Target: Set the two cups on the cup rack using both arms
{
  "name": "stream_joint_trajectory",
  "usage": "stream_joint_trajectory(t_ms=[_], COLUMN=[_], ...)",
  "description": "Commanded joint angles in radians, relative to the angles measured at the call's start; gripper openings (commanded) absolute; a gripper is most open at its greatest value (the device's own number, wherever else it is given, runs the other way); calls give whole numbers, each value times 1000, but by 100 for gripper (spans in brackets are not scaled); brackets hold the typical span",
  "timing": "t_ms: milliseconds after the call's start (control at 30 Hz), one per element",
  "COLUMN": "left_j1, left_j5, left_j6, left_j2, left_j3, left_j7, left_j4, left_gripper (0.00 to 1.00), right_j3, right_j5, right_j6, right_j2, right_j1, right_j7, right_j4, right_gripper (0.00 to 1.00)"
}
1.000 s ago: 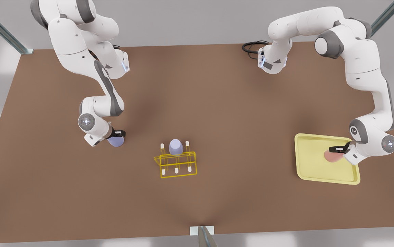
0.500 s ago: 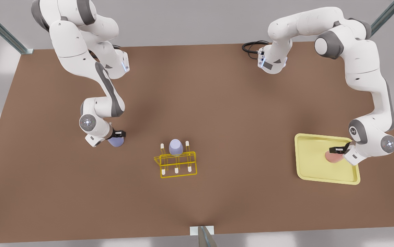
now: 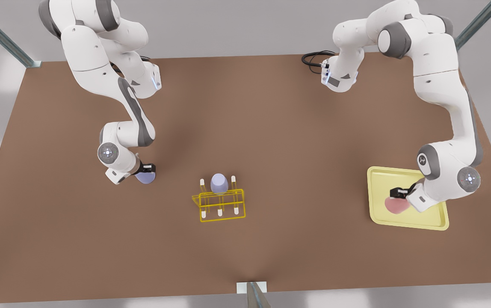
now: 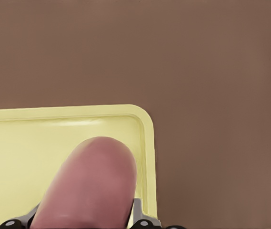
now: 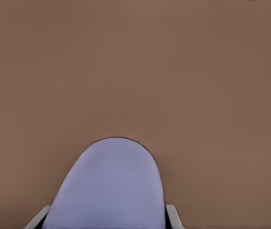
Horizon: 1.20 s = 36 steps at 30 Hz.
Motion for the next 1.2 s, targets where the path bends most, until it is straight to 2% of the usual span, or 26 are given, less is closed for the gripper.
stream_joint_trajectory(t_ms=[0, 167, 233, 367, 433, 667, 867, 1000, 1167], left_j1=[-26, -28, -54, -156, -221, -379, -445, -479, -509], left_j5=[-39, -38, -35, -36, -36, -35, -35, -33, -35], left_j6=[-55, -51, -23, 98, 97, 111, 180, 210, 173], left_j2=[-3, 32, 106, 173, 259, 359, 370, 387, 396], left_j3=[-51, -301, -370, -372, -372, -372, -370, -369, -372], left_j7=[-316, -823, -993, -1266, -1427, -1588, -1588, -1590, -1590], left_j4=[22, 137, 237, 321, 483, 651, 650, 650, 642], left_gripper=[80, 80, 80, 81, 81, 81, 81, 81, 81], right_j3=[0, 8, 21, 28, 29, 87, 113, 146, 209], right_j5=[-11, -11, -10, -11, -11, 94, 245, 295, 393], right_j6=[-6, -51, -52, -52, -52, -55, -121, -130, -135], right_j2=[-1, -5, 7, 7, -2, 44, 188, 271, 306], right_j1=[0, 0, 0, 0, 0, -8, -8, -12, -14], right_j7=[17, 20, 20, 17, 19, 19, 14, 14, 14], right_j4=[1, 60, 96, 149, 179, 368, 659, 794, 840], right_gripper=[73, 73, 73, 73, 73, 73, 73, 73, 73])
